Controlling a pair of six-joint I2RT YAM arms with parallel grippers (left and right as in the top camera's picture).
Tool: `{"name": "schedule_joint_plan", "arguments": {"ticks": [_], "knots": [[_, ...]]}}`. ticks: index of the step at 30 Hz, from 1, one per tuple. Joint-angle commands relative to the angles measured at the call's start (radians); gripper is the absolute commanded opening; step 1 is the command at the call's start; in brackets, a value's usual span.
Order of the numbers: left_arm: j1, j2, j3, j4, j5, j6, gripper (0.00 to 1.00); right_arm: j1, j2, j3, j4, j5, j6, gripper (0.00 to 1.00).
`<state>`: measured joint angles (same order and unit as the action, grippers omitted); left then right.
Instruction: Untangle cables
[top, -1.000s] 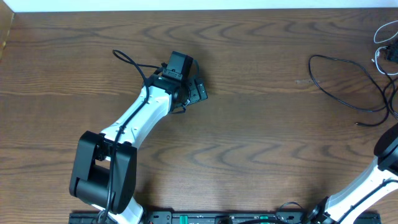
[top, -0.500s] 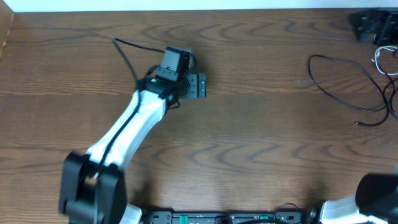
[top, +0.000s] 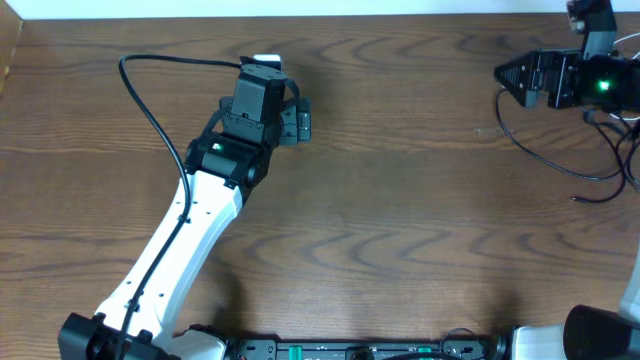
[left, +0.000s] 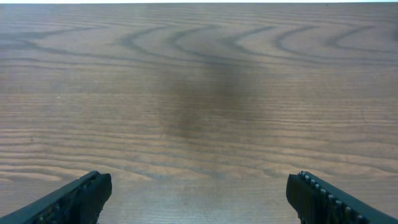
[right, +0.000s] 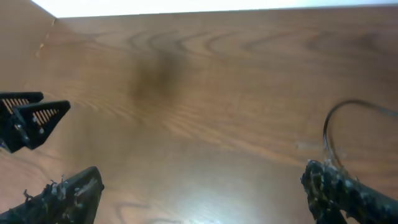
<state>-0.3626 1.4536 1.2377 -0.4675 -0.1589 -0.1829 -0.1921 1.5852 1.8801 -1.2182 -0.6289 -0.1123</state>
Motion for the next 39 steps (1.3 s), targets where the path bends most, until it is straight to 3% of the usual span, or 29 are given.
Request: {"name": "schedule_joint_plan", "arguments": {"ticks": [1, 13, 19, 23, 28, 35, 39], "knots": [[0.0, 0.004, 0.012, -0.003, -0.03, 0.01, 0.95, 0.003, -0.03, 0.004, -0.009, 0.002, 0.092, 0.99], [0.0, 0.004, 0.012, -0.003, -0.03, 0.01, 0.95, 0.003, -0.029, 0.004, -0.019, 0.002, 0.092, 0.99], [0.0, 0.004, 0.012, -0.003, -0.03, 0.01, 0.95, 0.003, -0.029, -0.005, -0.068, 0.037, -0.05, 0.99], [0.0, 0.004, 0.012, -0.003, -0.03, 0.01, 0.95, 0.027, -0.061, -0.066, -0.041, 0.106, -0.061, 0.99], [0.0, 0.004, 0.012, -0.003, -0.03, 0.01, 0.95, 0.129, -0.199, -0.288, 0.236, 0.238, -0.061, 0.99], [0.0, 0.004, 0.012, -0.003, -0.03, 0.01, 0.95, 0.319, -0.529, -0.783, 0.698, 0.486, -0.062, 0.99], [0.0, 0.004, 0.012, -0.003, -0.03, 0.01, 0.95, 0.318, -0.703, -1.022, 0.856, 0.486, -0.061, 0.99]]}}
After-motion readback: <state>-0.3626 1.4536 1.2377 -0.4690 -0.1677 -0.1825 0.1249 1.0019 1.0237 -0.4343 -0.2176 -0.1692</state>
